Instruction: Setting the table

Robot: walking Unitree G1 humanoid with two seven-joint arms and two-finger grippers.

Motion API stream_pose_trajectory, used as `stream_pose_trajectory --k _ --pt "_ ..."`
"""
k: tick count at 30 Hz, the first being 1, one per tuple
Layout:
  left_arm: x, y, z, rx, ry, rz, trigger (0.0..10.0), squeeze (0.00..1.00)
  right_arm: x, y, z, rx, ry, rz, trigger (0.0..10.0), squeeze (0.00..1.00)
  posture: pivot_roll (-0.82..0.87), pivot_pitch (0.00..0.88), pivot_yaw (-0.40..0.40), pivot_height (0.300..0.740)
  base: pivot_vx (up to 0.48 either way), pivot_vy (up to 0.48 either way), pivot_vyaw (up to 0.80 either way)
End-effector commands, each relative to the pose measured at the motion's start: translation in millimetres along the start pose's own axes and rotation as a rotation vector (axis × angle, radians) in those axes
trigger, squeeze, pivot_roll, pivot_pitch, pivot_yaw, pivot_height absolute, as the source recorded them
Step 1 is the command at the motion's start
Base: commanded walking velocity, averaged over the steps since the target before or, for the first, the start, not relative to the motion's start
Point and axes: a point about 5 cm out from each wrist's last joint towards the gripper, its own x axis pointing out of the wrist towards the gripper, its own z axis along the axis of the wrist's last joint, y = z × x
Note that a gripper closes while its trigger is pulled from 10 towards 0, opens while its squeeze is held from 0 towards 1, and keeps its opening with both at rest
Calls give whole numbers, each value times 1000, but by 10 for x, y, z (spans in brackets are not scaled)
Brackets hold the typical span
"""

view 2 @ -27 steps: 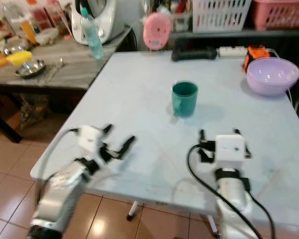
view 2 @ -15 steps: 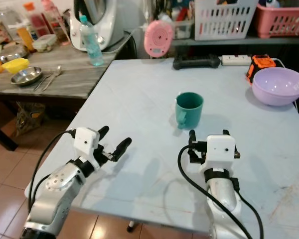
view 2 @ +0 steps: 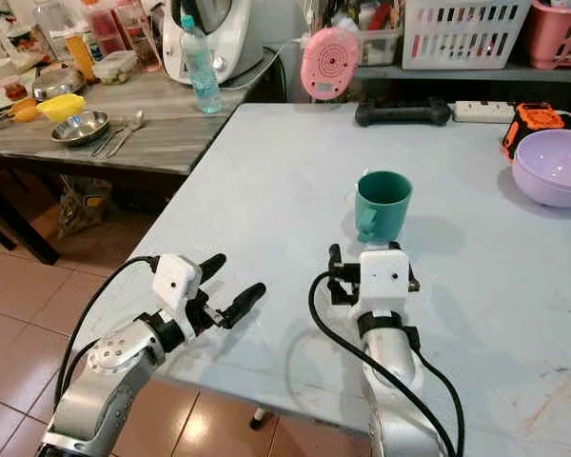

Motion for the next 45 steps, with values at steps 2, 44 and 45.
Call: stream_pose_trajectory --k 2,44,45 --pt "-43 -38 26 2 4 -58 10000 0 52 57 4 13 -1 -15 10000 0 -120 102 131 740 0 0 0" --pt "-60 -95 37 -23 45 -107 10000 0 424 -62 6 -25 -38 -254 0 0 -104 121 156 740 0 0 0" --pt "-61 -94 36 -23 45 -107 10000 0 423 -88 7 -30 -40 -260 0 0 -104 121 157 740 0 0 0"
